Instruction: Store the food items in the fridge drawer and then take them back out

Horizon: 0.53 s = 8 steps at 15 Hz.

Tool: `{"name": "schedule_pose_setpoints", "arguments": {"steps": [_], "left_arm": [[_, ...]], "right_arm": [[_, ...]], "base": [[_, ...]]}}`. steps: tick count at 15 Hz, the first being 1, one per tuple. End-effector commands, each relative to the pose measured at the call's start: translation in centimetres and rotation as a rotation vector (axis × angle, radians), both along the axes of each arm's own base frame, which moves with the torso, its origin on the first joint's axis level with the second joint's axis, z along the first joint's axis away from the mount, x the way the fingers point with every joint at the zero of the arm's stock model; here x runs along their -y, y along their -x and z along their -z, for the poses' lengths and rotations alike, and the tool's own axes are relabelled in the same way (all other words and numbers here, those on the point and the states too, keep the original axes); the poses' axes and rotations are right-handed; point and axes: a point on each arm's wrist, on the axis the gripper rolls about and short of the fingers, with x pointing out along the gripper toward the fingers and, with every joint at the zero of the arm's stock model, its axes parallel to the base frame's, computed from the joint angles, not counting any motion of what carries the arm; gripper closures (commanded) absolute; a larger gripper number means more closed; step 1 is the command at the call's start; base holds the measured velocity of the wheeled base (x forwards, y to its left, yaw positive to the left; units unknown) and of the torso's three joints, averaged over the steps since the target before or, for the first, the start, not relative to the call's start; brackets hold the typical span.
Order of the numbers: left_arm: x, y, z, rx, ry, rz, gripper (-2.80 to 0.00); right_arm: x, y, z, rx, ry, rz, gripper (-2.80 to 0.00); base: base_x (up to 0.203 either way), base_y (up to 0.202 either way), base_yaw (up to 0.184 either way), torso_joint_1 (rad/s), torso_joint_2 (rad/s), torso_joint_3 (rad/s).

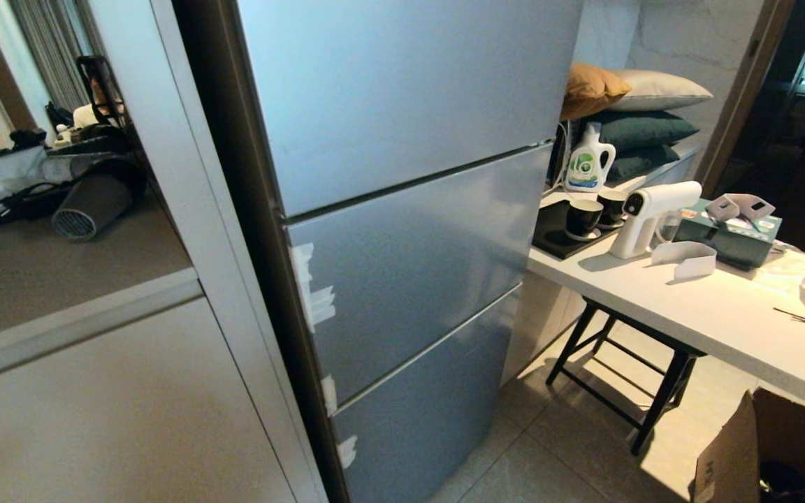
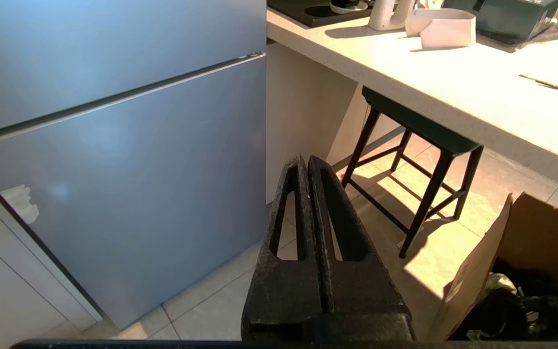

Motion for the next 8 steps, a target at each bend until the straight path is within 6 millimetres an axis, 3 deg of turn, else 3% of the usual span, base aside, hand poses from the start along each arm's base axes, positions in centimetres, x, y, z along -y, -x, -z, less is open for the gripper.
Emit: {"name": "schedule_pose_setpoints", "arguments": {"steps": [1,8], "left_arm": [[0.0,-0.08,0.29,-0.01,0.0,0.0,0.0],[0.0,-0.08,0.31,-0.011,0.0,0.0,0.0]], "right_arm": [[0.0,-0.02,-0.01,-0.001,0.0,0.0,0.0],[0.0,-0.02,-0.01,-0.001,-0.016,0.002,0.0]], "base": [[0.0,0.0,0.0,-0.147,0.33,0.192],[0.0,0.0,0.0,-0.131,0.33,0.19]]}}
